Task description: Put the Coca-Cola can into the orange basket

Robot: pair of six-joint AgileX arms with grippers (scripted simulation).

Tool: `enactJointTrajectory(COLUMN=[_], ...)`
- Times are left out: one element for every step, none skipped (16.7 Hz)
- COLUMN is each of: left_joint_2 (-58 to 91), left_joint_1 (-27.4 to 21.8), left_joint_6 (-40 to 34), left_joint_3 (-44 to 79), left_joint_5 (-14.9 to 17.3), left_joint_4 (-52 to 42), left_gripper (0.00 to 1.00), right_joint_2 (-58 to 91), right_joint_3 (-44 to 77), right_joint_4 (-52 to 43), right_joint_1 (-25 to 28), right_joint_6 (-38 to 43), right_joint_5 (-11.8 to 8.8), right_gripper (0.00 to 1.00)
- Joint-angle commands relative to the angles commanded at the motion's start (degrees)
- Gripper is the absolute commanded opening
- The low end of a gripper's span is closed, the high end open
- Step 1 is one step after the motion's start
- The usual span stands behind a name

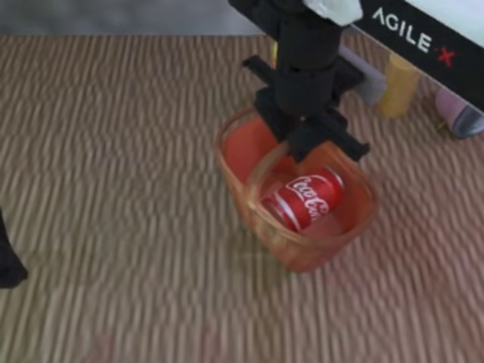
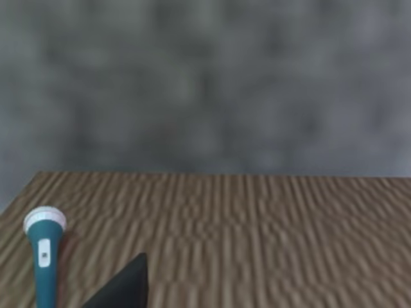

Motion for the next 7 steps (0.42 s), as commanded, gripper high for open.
enactJointTrajectory(left_joint_2=[0.0,0.0,0.0,0.0,0.0,0.0,0.0], left_joint_1=[0.0,0.0,0.0,0.0,0.0,0.0,0.0], left_joint_6=[0.0,0.0,0.0,0.0,0.0,0.0,0.0], left_joint_3=[0.0,0.0,0.0,0.0,0.0,0.0,0.0], left_joint_5=[0.0,0.0,0.0,0.0,0.0,0.0,0.0], left_joint_4=[0.0,0.0,0.0,0.0,0.0,0.0,0.0], left_gripper=[1.0,1.0,1.0,1.0,1.0,1.0,1.0], right_joint_2=[0.2,0.5,0.7,0.9,1.1,1.1,1.1], right_joint_3=[2.0,4.4,6.9,9.1,10.8,11.8,12.2], right_joint_4=[-1.8,-3.7,-5.7,-7.7,-9.3,-10.3,-10.7], right_joint_1=[-0.2,-0.5,-0.7,-1.0,-1.2,-1.3,-1.3], right_joint_6=[-0.2,-0.5,-0.8,-1.1,-1.4,-1.7,-1.8], right_joint_5=[0.0,0.0,0.0,0.1,0.1,0.2,0.2], right_gripper=[0.0,0.0,0.0,0.0,0.0,0.0,0.0])
